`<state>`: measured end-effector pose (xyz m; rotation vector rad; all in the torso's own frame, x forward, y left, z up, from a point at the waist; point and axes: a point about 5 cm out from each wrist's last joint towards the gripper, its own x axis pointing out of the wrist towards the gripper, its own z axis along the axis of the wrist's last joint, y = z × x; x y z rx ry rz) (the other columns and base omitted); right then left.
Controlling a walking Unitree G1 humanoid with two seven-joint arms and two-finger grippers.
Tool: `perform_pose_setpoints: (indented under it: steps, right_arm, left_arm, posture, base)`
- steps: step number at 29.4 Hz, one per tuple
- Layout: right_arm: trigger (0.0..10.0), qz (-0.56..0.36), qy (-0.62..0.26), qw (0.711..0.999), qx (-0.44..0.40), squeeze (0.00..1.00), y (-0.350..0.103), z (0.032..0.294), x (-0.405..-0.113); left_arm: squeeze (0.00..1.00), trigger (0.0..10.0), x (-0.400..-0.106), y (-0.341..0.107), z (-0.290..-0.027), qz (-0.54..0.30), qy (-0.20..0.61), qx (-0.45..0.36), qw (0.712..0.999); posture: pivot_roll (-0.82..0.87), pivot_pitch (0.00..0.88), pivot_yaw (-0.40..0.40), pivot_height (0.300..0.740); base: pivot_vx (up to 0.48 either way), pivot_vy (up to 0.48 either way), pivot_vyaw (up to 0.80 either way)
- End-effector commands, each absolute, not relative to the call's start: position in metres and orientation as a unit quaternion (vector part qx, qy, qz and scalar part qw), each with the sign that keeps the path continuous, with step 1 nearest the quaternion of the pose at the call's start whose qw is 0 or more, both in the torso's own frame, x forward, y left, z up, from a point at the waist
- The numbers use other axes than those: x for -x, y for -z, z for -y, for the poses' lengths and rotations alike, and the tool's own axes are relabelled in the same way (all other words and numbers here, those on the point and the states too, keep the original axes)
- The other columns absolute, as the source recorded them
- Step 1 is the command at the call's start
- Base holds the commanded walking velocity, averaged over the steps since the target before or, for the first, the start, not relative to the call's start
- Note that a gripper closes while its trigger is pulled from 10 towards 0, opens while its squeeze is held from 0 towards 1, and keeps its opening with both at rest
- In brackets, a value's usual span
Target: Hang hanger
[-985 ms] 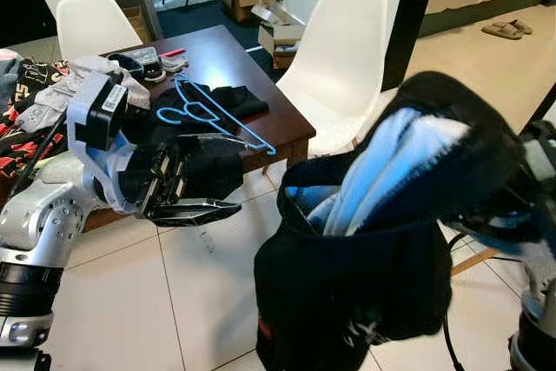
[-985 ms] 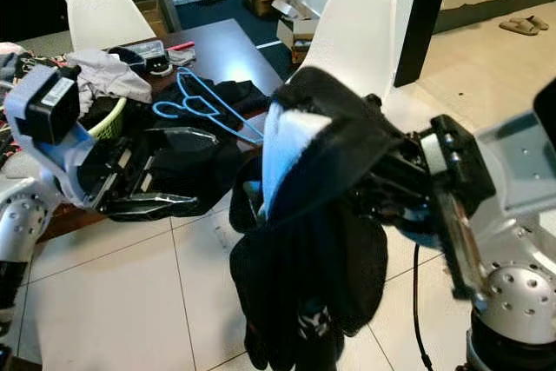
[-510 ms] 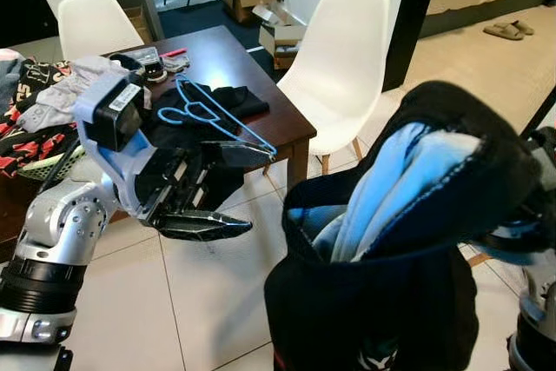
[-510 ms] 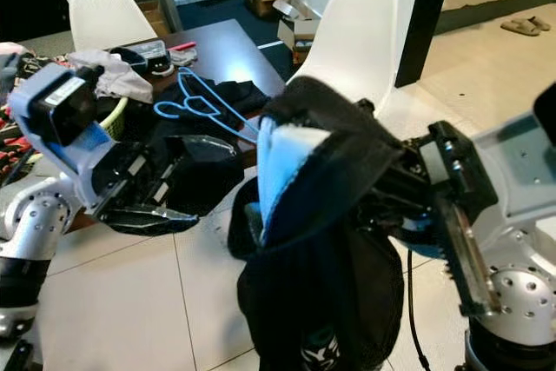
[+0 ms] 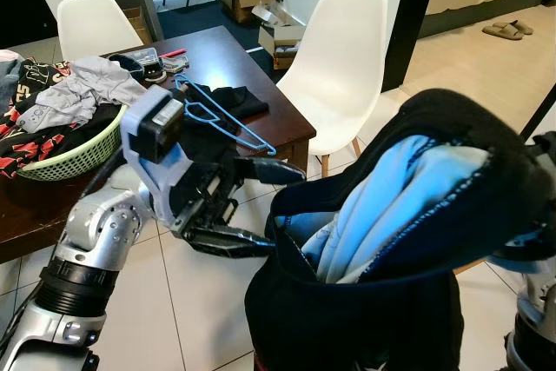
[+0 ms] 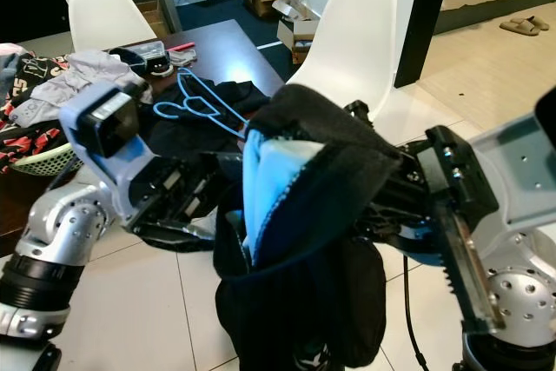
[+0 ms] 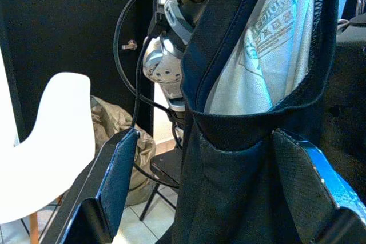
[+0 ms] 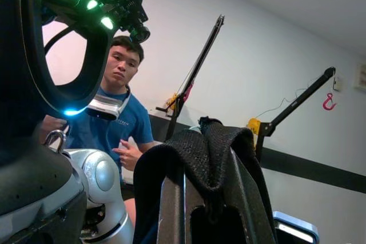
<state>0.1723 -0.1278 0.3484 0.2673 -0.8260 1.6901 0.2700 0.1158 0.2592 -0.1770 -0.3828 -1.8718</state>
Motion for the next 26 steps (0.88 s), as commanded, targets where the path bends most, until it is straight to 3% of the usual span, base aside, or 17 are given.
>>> perform_pose_setpoints:
  steps: [1,6,10,16,17,18,19,20,21,26]
  right_arm:
    - [0.0,0.361,-0.732,0.567,-0.11,0.0,-0.351,0.125,-0.167]
    - [0.0,0.362,-0.732,0.567,-0.108,0.0,-0.352,0.124,-0.167]
    - [0.0,0.364,-0.728,0.571,-0.108,0.0,-0.353,0.123,-0.168]
    - [0.0,0.365,-0.726,0.572,-0.108,0.0,-0.353,0.123,-0.168]
    - [0.0,0.366,-0.725,0.573,-0.107,0.0,-0.354,0.123,-0.168]
    - [0.0,0.366,-0.725,0.573,-0.107,0.0,-0.354,0.123,-0.168]
    - [0.0,0.366,-0.724,0.574,-0.107,0.0,-0.354,0.122,-0.169]
    - [0.0,0.366,-0.724,0.574,-0.107,0.0,-0.354,0.122,-0.169]
    - [0.0,0.367,-0.723,0.576,-0.107,0.0,-0.354,0.122,-0.169]
    - [0.0,0.368,-0.72,0.578,-0.108,0.0,-0.354,0.122,-0.17]
  left_arm:
    - [0.0,10.0,-0.266,-0.257,-0.112,0.159,0.808,0.073,0.563]
    - [0.0,10.0,-0.264,-0.254,-0.107,0.153,0.814,0.084,0.554]
    - [0.0,10.0,-0.258,-0.248,-0.093,0.141,0.831,0.107,0.528]
    - [0.0,10.0,-0.257,-0.247,-0.088,0.137,0.835,0.117,0.52]
    - [0.0,9.3,-0.256,-0.245,-0.086,0.132,0.839,0.121,0.514]
    - [0.0,9.3,-0.256,-0.245,-0.086,0.132,0.839,0.121,0.514]
    - [0.0,1.3,-0.256,-0.244,-0.084,0.129,0.84,0.125,0.512]
    - [0.0,1.3,-0.256,-0.244,-0.084,0.129,0.84,0.125,0.512]
    - [0.0,0.0,-0.256,-0.244,-0.085,0.127,0.84,0.126,0.511]
    - [0.0,0.0,-0.258,-0.247,-0.09,0.129,0.837,0.123,0.518]
  posture:
    - [-0.06,0.104,0.074,0.74]
    - [-0.07,0.106,0.075,0.74]
    - [-0.07,0.109,0.081,0.74]
    - [-0.07,0.11,0.08,0.74]
    - [-0.07,0.111,0.083,0.74]
    - [-0.07,0.111,0.083,0.74]
    - [-0.07,0.113,0.084,0.74]
    - [-0.07,0.113,0.084,0.74]
    - [-0.06,0.113,0.085,0.74]
    - [-0.06,0.114,0.085,0.74]
  base:
    - [0.0,0.0,0.0]
    - [0.0,0.0,0.0]
    - [0.0,0.0,0.0]
    - [0.0,0.0,0.0]
    - [0.0,0.0,0.0]
    - [0.0,0.0,0.0]
    - [0.0,0.0,0.0]
    - [0.0,0.0,0.0]
    - [0.0,0.0,0.0]
    - [0.0,0.0,0.0]
